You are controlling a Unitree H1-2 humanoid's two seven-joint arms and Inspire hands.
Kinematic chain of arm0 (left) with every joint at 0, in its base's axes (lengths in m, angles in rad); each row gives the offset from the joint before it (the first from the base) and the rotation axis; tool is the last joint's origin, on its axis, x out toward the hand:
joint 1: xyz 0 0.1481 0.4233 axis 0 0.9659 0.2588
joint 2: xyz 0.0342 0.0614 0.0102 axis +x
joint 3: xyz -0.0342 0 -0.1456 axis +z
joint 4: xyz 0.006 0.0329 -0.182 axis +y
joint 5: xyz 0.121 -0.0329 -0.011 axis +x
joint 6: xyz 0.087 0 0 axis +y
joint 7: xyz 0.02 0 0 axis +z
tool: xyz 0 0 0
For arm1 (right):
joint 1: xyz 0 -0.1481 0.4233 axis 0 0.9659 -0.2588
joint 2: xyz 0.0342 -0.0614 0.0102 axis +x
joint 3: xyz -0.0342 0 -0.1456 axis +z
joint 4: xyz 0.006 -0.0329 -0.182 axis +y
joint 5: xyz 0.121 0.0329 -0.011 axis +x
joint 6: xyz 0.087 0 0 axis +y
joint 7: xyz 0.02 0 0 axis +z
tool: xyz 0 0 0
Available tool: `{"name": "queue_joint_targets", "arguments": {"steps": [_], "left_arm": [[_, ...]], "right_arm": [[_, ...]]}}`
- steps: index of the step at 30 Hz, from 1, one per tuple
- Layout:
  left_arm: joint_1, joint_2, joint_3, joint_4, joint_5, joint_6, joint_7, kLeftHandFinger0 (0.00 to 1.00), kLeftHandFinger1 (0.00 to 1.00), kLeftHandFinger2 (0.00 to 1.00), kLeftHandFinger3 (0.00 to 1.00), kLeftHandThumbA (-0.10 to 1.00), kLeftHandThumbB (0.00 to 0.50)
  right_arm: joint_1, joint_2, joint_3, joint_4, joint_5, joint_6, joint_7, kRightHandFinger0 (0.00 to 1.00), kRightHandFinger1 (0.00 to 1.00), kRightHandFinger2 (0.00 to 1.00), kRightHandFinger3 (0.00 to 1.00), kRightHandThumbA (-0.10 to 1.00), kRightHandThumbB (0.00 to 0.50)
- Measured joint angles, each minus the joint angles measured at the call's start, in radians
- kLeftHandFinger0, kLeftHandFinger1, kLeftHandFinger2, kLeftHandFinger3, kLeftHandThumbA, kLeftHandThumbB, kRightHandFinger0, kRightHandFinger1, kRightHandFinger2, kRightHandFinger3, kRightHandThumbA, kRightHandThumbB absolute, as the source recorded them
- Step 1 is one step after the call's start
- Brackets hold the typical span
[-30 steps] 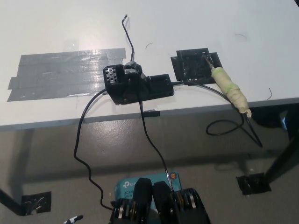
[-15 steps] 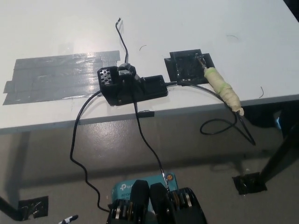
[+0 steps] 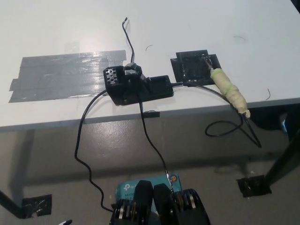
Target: The robot uses its right hand to grab the soldering gun kept on the middle of the table and pulls it out of its base and keep it on the right side of the base
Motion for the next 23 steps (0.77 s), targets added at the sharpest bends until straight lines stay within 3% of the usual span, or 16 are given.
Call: {"name": "queue_joint_targets", "arguments": {"steps": [2,4,7,8,11,16,23], "left_arm": [[0.003,0.0,0.002,0.0,-0.001,0.0,0.0,0.69,0.72,0.87,1.0,0.49,0.165],[0.006,0.0,0.005,-0.001,-0.003,-0.001,0.0,0.69,0.72,0.88,1.0,0.5,0.166],[0.012,0.001,0.007,-0.001,-0.005,-0.002,0.0,0.69,0.72,0.88,1.0,0.51,0.169],[0.016,0.001,0.007,-0.001,-0.005,-0.002,0.0,0.7,0.72,0.88,1.0,0.52,0.175],[0.02,0.001,0.006,-0.001,-0.005,-0.002,0.0,0.69,0.73,0.87,1.0,0.53,0.168],[0.02,0.003,0.002,-0.002,-0.005,-0.001,0.0,0.64,0.71,0.87,1.0,0.54,0.172],[0.019,0.01,-0.01,-0.011,-0.004,0.006,-0.001,0.62,0.69,0.88,1.0,0.52,0.179]], "right_arm": [[0.018,-0.045,0.047,0.011,0.004,-0.034,0.006,1.0,1.0,1.0,1.0,0.8,0.319],[0.039,-0.088,0.089,0.012,0.01,-0.056,0.014,1.0,1.0,1.0,1.0,0.81,0.313],[0.069,-0.147,0.144,0.011,0.014,-0.069,0.034,1.0,1.0,1.0,1.0,0.82,0.334],[0.076,-0.165,0.161,0.011,0.015,-0.069,0.043,1.0,1.0,1.0,1.0,0.85,0.376],[0.094,-0.209,0.204,0.011,0.015,-0.069,0.058,0.98,1.0,1.0,1.0,0.84,0.375],[0.102,-0.231,0.228,0.005,0.015,-0.068,0.066,0.93,1.0,1.0,1.0,0.81,0.332],[0.102,-0.233,0.237,0.009,0.024,-0.068,0.066,0.87,0.96,1.0,1.0,0.82,0.341]]}}
